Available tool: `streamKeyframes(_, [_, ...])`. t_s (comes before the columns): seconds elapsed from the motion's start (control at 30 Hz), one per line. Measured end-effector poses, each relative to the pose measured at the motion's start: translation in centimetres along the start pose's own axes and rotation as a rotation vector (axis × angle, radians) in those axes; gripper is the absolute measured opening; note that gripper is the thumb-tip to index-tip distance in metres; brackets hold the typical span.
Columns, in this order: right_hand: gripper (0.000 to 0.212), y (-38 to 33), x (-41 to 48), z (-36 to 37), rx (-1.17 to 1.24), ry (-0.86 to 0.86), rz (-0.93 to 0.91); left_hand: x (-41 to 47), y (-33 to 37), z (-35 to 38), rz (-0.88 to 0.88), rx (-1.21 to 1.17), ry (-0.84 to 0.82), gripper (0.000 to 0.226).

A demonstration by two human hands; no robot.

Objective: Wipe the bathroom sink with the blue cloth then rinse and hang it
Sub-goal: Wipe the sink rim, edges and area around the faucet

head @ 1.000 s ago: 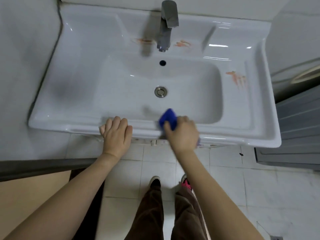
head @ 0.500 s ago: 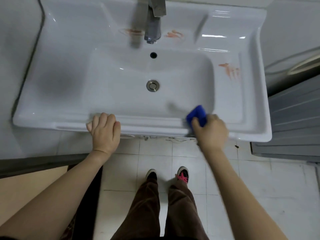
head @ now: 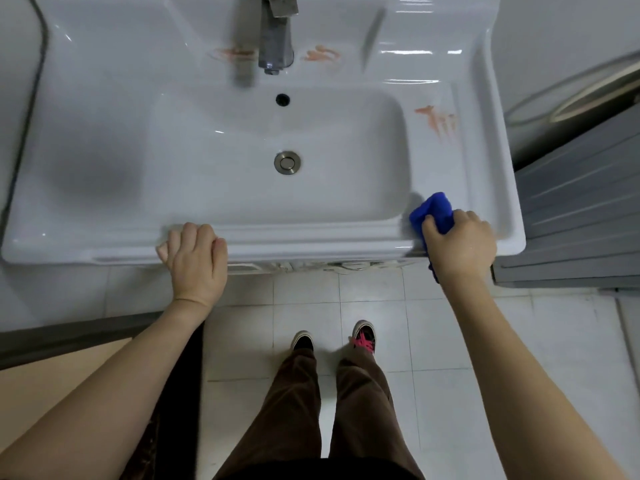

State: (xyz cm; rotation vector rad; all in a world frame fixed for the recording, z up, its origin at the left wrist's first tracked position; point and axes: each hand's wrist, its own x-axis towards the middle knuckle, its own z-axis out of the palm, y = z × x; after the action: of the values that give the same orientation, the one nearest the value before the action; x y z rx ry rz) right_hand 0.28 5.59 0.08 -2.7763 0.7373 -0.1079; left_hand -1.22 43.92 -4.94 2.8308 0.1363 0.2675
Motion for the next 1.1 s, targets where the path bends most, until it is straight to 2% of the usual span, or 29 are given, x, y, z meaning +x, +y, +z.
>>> streamKeyframes(0.17, [0.032, -11.4, -6.3, 3.9, 0.113, -0.125, -0.241, 0.1, 0.0, -0.4, -0.005, 0.012, -0.038, 0.025])
streamKeyframes(0.27, [0.035, -13.5, -7.4, 4.3, 0.131, -0.213, -0.320, 0.1, -0.2, -0.6, 0.022, 0.016, -0.042, 0.024])
streamKeyframes(0.37, [0.036, -9.2, -4.8, 3.5, 0.080, -0.155, -0.307, 0.2, -0.3, -0.6, 0.030, -0.018, -0.047, 0.024])
streamKeyframes(0.5, [0.042, -1.4, -0.9, 1.1, 0.041, -0.043, -0.142, 0.1, -0.4, -0.6, 0.026, -0.026, -0.042, 0.025])
streamKeyframes(0.67, [0.041, -0.2, 0.1, 0.5, 0.031, -0.051, -0.111, 0.8, 1.2, -2.0, -0.064, 0.008, -0.130, 0.029])
streamKeyframes(0.77, [0.040, -0.2, 0.0, 0.6, 0.031, -0.064, -0.099, 1.3, 5.8, -2.6, -0.043, 0.043, -0.164, 0.036])
streamKeyframes(0.87, [0.039, 0.0, 0.0, 0.4, 0.038, -0.078, -0.126, 0.8, 14.4, -0.6, 0.132, -0.168, -0.262, 0.043])
streamKeyframes(0.93, [0.040, 0.7, 0.5, 0.1, 0.035, -0.106, -0.213, -0.5, 20.0, 1.8, 0.254, -0.231, -0.330, 0.039])
streamKeyframes(1.0, [0.040, 2.4, 1.7, -0.3, 0.020, -0.128, -0.294, -1.9, 23.5, 3.9, 0.286, -0.179, -0.295, 0.026])
streamKeyframes(1.1, [0.039, 6.0, 5.0, -1.7, -0.010, -0.173, -0.373, -3.5, 24.5, 5.3, 0.179, -0.098, -0.168, 0.016])
